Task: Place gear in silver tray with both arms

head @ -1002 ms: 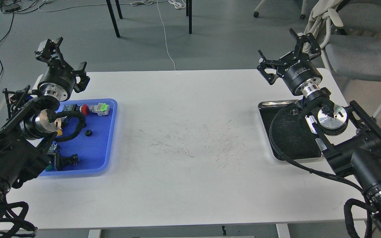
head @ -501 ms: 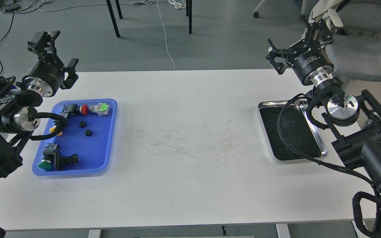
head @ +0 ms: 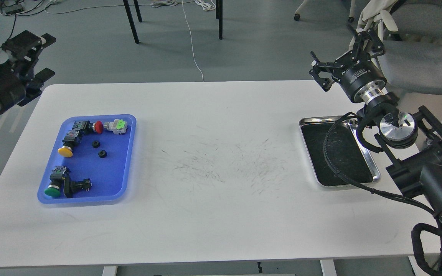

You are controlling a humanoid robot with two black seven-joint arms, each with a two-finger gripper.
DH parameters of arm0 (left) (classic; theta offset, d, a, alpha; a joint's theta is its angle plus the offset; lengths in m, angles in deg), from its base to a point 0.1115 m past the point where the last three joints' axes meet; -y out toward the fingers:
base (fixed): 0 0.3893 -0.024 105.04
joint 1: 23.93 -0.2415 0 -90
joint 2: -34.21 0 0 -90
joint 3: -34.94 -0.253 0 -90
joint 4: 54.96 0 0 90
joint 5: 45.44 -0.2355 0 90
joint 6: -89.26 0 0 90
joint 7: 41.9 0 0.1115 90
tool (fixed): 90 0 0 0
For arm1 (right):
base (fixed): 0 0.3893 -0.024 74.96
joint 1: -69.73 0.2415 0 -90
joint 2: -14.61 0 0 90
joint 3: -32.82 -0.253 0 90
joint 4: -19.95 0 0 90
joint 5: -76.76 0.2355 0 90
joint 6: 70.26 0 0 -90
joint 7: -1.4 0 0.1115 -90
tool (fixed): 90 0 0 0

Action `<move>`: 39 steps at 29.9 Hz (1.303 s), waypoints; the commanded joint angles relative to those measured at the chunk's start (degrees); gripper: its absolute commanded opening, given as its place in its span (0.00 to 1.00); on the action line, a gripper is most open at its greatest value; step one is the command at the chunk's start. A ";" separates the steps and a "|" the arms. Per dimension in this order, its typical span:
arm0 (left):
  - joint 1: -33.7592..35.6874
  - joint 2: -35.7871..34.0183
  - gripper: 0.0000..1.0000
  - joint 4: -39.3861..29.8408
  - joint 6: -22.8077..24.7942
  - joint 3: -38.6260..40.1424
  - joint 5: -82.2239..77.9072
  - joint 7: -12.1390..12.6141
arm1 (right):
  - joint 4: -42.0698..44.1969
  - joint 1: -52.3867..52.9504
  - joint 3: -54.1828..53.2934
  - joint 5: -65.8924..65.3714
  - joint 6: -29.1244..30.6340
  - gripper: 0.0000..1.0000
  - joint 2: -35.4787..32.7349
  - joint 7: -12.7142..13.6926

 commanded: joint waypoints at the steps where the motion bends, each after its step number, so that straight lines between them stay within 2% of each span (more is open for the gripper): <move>1: -0.02 -7.79 0.98 -2.40 7.12 -0.38 -3.37 0.11 | -0.09 0.69 0.32 -0.17 -1.30 1.00 0.05 0.19; 5: 0.94 -13.42 0.98 -2.32 11.36 -0.03 -15.58 0.20 | -0.09 0.52 0.32 -0.17 -2.45 1.00 -0.12 0.19; 9: 2.34 -17.56 0.98 -6.16 11.72 0.68 -23.32 1.16 | -0.09 0.25 0.32 -0.17 -2.27 1.00 -1.00 0.10; 12: 5.42 -17.66 0.98 -8.47 11.98 0.24 -29.99 2.30 | 0.00 0.16 0.41 0.00 -2.19 1.00 -1.35 0.10; 18: 5.16 -13.88 0.98 -8.56 11.90 -3.79 -40.56 2.39 | 0.00 -0.98 0.50 -0.35 -2.10 1.00 -1.53 0.10; 22: 5.08 -10.72 0.98 -8.56 9.97 -9.16 -48.02 2.48 | 0.00 -1.86 0.41 -0.44 -2.10 1.00 -2.14 0.10; 28: 5.08 -5.53 0.98 -7.68 2.32 -17.60 -55.77 2.83 | 0.09 -3.61 0.23 -0.44 -2.19 1.00 -2.41 0.01; 35: 4.90 1.41 0.98 -3.82 -2.43 -22.08 -59.11 5.64 | -0.09 -7.30 -1.00 -0.17 -1.83 1.00 -5.04 -0.16; 39: 4.81 6.06 0.98 -1.79 -4.18 -22.88 -59.99 6.87 | -0.09 -9.41 -1.43 0.00 -1.83 1.00 -5.57 -1.48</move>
